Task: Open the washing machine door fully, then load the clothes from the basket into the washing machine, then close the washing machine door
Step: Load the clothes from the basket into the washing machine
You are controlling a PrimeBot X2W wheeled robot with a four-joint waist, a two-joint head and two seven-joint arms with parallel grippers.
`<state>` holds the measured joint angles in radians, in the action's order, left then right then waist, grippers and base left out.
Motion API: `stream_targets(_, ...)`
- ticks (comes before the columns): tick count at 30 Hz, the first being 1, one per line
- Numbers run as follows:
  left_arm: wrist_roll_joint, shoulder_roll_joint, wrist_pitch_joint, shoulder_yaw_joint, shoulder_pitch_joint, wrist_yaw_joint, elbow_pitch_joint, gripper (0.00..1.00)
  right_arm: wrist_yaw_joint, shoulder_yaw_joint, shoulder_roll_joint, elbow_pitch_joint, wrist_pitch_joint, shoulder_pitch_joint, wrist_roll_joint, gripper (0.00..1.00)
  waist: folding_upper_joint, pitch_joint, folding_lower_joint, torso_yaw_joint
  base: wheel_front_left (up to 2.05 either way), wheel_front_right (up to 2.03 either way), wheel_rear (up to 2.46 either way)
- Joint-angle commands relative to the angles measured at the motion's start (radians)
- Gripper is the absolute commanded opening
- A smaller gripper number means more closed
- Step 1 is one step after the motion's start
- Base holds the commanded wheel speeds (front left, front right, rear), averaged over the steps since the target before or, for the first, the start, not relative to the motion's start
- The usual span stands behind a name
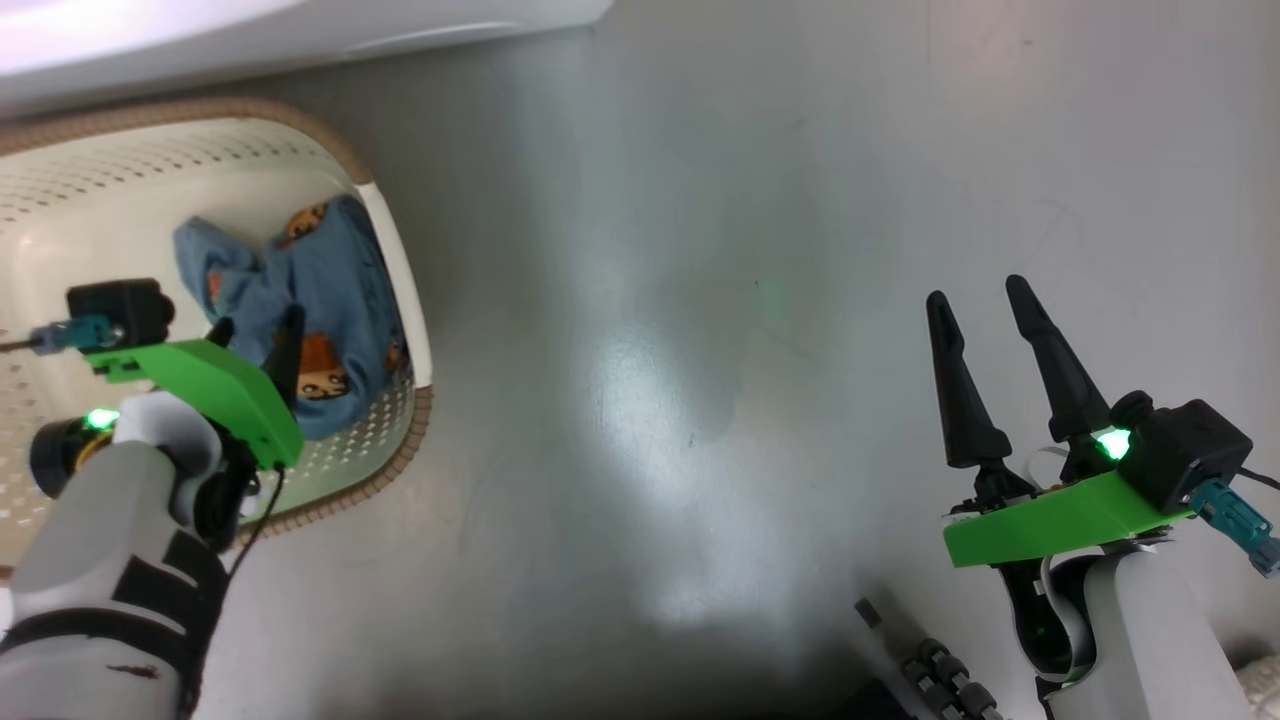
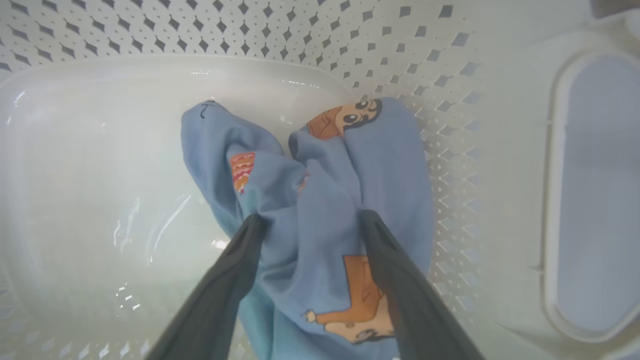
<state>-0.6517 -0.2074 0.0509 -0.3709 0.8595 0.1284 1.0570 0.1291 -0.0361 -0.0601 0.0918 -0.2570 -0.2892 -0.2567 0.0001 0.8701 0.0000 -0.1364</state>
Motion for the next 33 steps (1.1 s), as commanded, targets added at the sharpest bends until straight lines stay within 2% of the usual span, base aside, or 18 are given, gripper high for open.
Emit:
stream_targets(1,-0.016,-0.049,-0.009,0.013,-0.010,0.002,0.002,1.00,0.002,-0.023,0.007,-0.020,-0.005,0.015,-0.007,1.00,-0.0001,0.017,0.0000,-0.011,0.00,0.00,0.00)
stream_targets(7,-0.038,-0.084,-0.034,-0.018,0.027,0.002,0.045,1.00,0.002,-0.026,0.008,-0.026,-0.005,0.012,-0.009,1.00,-0.0001,0.044,0.0000,-0.023,0.00,0.00,0.00)
stream_targets(12,-0.037,-0.085,-0.049,-0.039,0.058,0.002,0.095,1.00,0.002,-0.025,0.009,-0.027,-0.005,0.012,-0.011,1.00,-0.0001,0.054,0.0000,-0.031,0.00,0.00,0.00)
stream_targets(13,-0.038,-0.080,-0.051,-0.041,0.062,0.002,0.103,0.95,0.002,-0.023,0.009,-0.026,-0.005,0.013,-0.011,1.00,-0.0001,0.053,0.0000,-0.031,0.00,0.00,0.00)
stream_targets(14,-0.037,-0.078,-0.048,-0.045,0.065,0.002,0.110,0.63,0.002,-0.022,0.009,-0.025,-0.005,0.014,-0.011,1.00,-0.0001,0.051,0.0000,-0.031,0.00,0.00,0.00)
stream_targets(15,-0.034,-0.074,-0.046,-0.051,0.066,0.002,0.118,0.24,0.002,-0.020,0.009,-0.025,-0.005,0.015,-0.010,1.00,-0.0001,0.046,0.0000,-0.030,0.00,0.00,0.00)
stream_targets(16,-0.037,-0.067,-0.046,-0.053,0.063,0.002,0.124,0.00,0.002,-0.016,0.010,-0.026,-0.005,0.016,-0.011,1.00,-0.0001,0.040,0.0000,-0.029,0.00,0.00,0.00)
stream_targets(24,-0.058,-0.050,0.007,-0.081,0.010,0.002,0.123,0.00,0.002,-0.007,0.010,-0.028,-0.005,0.010,-0.007,1.00,-0.0001,-0.030,0.0000,-0.014,0.00,0.00,0.00)
stream_targets(33,-0.107,-0.067,0.182,-0.097,-0.123,0.002,0.067,0.00,0.002,-0.006,0.006,-0.006,-0.005,0.027,0.002,1.00,-0.0001,-0.185,0.0000,0.019,0.00,0.00,0.00)
